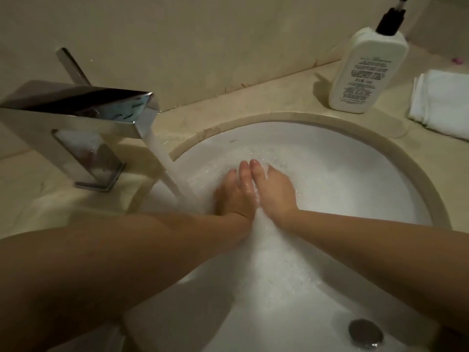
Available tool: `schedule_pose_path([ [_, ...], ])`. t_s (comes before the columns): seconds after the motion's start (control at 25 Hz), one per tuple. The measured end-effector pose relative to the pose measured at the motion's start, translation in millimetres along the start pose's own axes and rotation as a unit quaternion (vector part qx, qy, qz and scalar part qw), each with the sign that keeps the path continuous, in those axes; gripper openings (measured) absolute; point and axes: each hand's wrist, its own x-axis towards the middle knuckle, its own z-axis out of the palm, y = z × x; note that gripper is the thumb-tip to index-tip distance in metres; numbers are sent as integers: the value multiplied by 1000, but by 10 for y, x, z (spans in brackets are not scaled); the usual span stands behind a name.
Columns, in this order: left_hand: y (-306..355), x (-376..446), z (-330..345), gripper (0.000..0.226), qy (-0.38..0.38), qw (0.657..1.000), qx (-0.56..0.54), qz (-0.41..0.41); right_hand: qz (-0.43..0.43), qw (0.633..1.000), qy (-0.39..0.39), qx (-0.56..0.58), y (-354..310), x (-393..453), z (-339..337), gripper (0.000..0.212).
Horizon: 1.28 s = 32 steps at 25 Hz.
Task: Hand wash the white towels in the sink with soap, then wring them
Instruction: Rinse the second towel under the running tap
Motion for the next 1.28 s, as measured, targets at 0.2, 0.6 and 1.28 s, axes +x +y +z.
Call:
schedule_pose_path([
  [0.2, 80, 152, 82, 65, -3, 996, -4, -84, 38, 999, 8, -10, -24, 203, 27, 58],
  [0.6, 105, 267, 100, 65, 25, 999, 15, -31, 10, 999, 16, -30, -63, 372, 43, 69],
  [1.28, 276, -74, -618, 115, -202, 943, -195, -180, 101, 939, 127, 303, -562, -330, -192, 64],
])
